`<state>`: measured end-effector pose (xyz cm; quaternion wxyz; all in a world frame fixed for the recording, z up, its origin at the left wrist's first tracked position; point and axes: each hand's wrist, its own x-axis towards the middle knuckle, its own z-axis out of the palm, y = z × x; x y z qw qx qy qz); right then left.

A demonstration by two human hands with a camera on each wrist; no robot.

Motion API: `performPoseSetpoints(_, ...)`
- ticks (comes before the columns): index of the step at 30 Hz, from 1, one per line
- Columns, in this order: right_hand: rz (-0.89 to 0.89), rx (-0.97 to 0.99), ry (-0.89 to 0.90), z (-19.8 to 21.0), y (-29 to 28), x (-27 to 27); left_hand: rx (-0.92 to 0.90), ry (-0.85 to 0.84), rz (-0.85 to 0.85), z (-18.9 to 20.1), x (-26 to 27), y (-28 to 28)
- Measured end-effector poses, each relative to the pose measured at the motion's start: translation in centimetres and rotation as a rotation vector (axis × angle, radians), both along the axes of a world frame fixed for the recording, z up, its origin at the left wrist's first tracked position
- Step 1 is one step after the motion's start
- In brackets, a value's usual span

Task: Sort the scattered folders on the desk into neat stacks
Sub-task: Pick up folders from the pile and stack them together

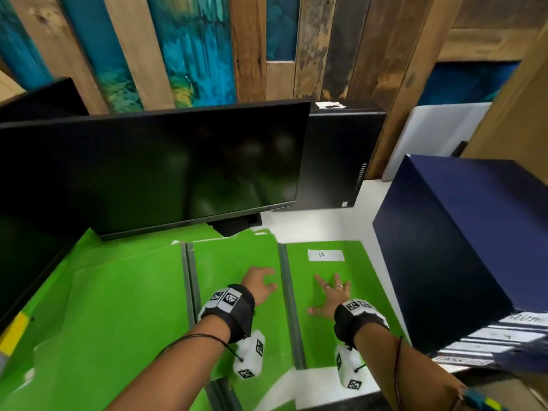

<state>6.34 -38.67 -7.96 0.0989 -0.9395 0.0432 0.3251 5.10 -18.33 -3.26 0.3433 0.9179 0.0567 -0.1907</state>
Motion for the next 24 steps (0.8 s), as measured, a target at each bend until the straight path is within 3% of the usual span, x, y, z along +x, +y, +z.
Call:
performPoseSetpoints(4, 0.036, -0.08, -0.048, 0.6, 1.9, 0.4, 0.306, -0.167, 0.126, 0.2, -0.8, 6.6)
performPoseSetpoints(6, 0.076, 0.007, -0.135, 1.4, 4.0, 0.5, 0.446, -0.099, 0.277, 0.2, -1.6, 9.6)
performPoseSetpoints(8, 0.156, 0.158, -0.203, 1.9, 6.7, 0.6, 0.5, 0.092, 0.405, 0.1, -2.8, 12.0)
performPoseSetpoints(11, 0.169, 0.302, -0.195, 2.0, 10.4, 0.2, 0.466, 0.271, 0.451, -0.9, -4.3, 14.5)
performPoseSetpoints(19, -0.002, 0.171, -0.143, 1.5, 14.6, 0.3, 0.43, 0.263, 0.477, -1.5, -7.8, 16.8)
performPoseSetpoints(24, -0.01, 0.157, -0.06, 1.9, 15.5, 0.1, 0.39, 0.277, 0.465, -0.2, -8.2, 16.3)
